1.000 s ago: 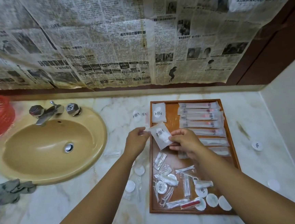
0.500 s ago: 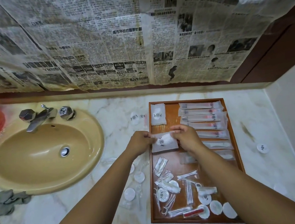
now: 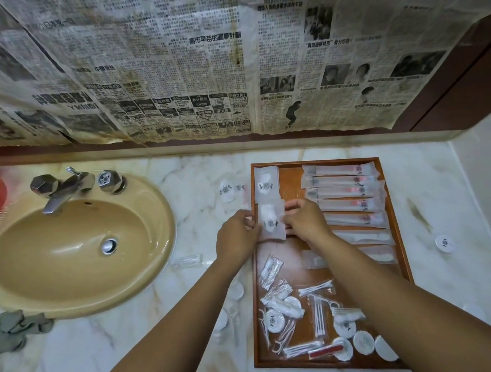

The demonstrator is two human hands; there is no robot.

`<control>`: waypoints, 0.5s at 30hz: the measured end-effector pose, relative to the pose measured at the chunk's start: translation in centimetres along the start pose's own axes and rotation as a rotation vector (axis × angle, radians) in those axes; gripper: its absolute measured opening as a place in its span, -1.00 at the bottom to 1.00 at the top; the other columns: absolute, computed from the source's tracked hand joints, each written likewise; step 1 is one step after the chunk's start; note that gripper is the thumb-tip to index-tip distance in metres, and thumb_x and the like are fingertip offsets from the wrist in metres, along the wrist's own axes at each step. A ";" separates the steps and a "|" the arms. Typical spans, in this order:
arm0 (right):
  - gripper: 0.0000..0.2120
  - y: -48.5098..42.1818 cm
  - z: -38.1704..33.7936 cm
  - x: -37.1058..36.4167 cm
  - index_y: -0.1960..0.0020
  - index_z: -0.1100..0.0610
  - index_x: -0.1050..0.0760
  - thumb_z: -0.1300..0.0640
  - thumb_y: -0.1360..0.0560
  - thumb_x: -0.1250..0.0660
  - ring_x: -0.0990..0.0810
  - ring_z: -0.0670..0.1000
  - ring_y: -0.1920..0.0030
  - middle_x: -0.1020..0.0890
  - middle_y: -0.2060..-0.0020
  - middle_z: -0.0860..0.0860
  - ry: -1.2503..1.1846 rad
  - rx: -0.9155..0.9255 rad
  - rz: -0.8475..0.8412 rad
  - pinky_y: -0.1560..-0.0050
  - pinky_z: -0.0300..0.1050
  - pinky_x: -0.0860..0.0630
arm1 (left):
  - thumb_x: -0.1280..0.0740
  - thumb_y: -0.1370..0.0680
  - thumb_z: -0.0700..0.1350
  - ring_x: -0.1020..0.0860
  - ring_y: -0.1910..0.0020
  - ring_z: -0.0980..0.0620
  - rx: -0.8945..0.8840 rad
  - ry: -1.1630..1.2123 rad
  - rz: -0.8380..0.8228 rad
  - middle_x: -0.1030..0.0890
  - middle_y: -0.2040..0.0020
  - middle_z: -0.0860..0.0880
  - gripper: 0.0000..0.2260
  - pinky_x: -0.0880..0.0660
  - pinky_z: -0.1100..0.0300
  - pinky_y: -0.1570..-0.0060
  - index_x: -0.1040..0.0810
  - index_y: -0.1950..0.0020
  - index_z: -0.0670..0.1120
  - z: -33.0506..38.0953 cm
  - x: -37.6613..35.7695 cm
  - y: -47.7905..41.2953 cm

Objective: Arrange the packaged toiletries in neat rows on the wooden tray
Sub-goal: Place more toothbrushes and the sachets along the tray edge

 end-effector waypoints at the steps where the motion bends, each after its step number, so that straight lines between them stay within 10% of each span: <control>1: -0.74 -0.4 0.0 -0.2 -0.15 0.09 -0.57 0.32 -0.50 -0.43 -0.72 0.08 0.13 -0.70 0.08 0.05 0.107 0.030 -0.006 0.10 0.10 -0.71 | -0.38 -0.54 0.04 -0.60 0.13 0.02 -0.125 -0.156 0.049 -0.66 0.09 0.07 -0.83 -0.52 0.11 0.12 -0.62 -0.10 0.07 0.7 0.2 -0.1; 7: -0.55 0.6 -1.8 -1.4 -0.33 0.08 -0.48 0.20 -0.49 -0.49 -0.58 0.06 -0.12 -0.57 -0.17 0.04 0.616 0.277 0.081 -0.07 -0.07 -0.56 | -0.42 -0.46 -0.02 -0.52 0.11 -0.17 -0.618 -0.699 0.144 -0.62 -0.02 -0.12 -0.78 -0.42 0.03 0.14 -0.70 -0.08 0.01 2.0 -2.2 0.2; 15: -0.46 1.3 -0.7 -3.8 -0.39 0.04 -0.50 -0.10 -0.47 -0.48 -0.39 0.06 -0.29 -0.44 -0.24 -0.01 1.050 0.541 -0.088 -0.31 -0.05 -0.41 | -0.36 -0.49 0.08 -0.45 0.09 -0.16 -0.559 -0.757 0.169 -0.50 0.07 -0.12 -0.68 -0.36 0.00 0.10 -0.62 -0.21 0.05 1.3 -2.5 0.0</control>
Point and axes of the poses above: each hand's wrist, its own y-axis away from the middle knuckle, its own x-axis out of the back of the hand, z = x × y, the point moved 8 cm from there along -y, towards the middle knuckle
